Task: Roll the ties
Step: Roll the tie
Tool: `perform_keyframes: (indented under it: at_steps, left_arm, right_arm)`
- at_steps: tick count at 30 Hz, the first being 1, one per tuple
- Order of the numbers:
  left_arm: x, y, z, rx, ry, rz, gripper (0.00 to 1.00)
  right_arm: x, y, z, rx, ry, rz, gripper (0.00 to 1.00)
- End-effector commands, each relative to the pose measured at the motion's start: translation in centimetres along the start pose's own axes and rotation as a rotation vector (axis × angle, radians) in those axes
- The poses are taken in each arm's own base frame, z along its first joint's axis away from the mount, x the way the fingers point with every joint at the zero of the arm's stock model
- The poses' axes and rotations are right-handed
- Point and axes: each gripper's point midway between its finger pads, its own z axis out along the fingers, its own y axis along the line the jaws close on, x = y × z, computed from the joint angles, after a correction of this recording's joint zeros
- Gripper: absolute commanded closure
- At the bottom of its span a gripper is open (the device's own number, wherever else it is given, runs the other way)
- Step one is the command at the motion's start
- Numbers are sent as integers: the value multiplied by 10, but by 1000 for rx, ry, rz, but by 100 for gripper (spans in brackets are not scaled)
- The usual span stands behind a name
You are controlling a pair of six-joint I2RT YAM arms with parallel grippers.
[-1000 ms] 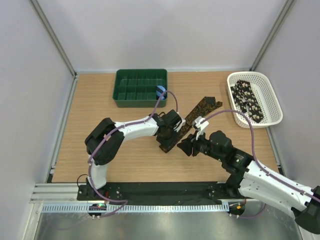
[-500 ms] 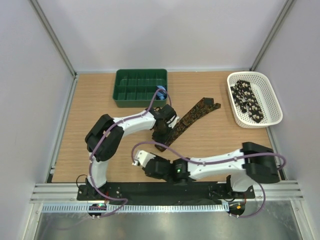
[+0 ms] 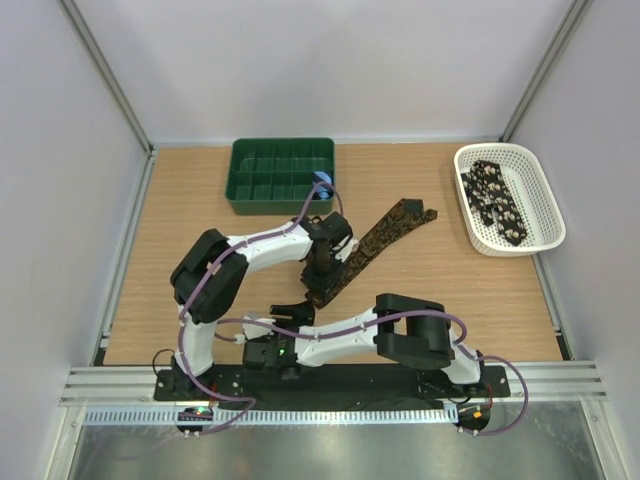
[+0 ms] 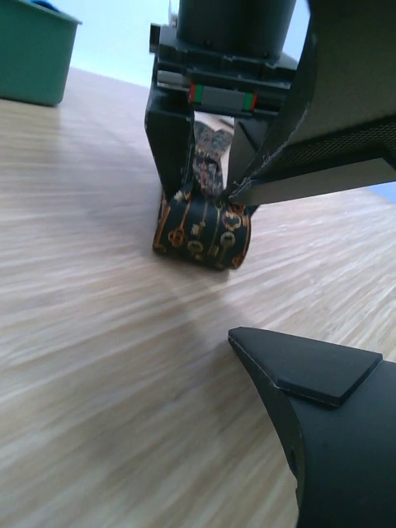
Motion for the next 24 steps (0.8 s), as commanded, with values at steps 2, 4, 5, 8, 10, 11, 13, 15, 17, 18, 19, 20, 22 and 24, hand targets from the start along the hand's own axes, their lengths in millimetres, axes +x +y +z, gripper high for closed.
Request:
perform_keyframes:
  at_steps: [2,4,5,8,10,11,13,15,17,18,19,20,22,24]
  left_arm:
    - [64,13,24,-71,246,16,87]
    - [64,11,22,-72,247,30,87]
    - [64,11,22,-72,246,30,87]
    - [64,6,21,-53,250,34,87]
    - [65,5,20,-49,257,43,87]
    - [66,4,20,-46,261,42,87]
    - [65,3,19,-41,260,46,87]
    - [65,1,18,-37,263,49,87]
    - [65,-3,17,-25,264,57,87]
    - [69,-4,17,-23,279,63,87]
    - [69,-5,16,-23,281,68,87]
    - [70,-6,16,-23,285,77,87]
    - [69,-7,15,-18,277,80,87]
    - [64,-11,13,-2,252,85,87]
  right_arm:
    - [2,-20,-5,91,36,-34,31]
    - [8,-17,-1,100,58,-32,31]
    - [10,-17,0,100,63,-35,31]
    - [14,-11,3,83,72,-28,30]
    - [17,-9,6,80,78,-28,30]
    - [17,-7,8,73,80,-24,30]
    - [16,-6,10,67,79,-22,29]
    - [16,-4,13,61,81,-19,30]
    - [18,-2,17,58,95,-25,32]
    - [19,-1,20,62,104,-24,34]
    - [20,0,21,64,110,-24,34]
    - [21,1,21,57,115,-26,35]
    - [23,6,23,38,115,-17,34]
    - [20,7,22,37,102,-28,35]
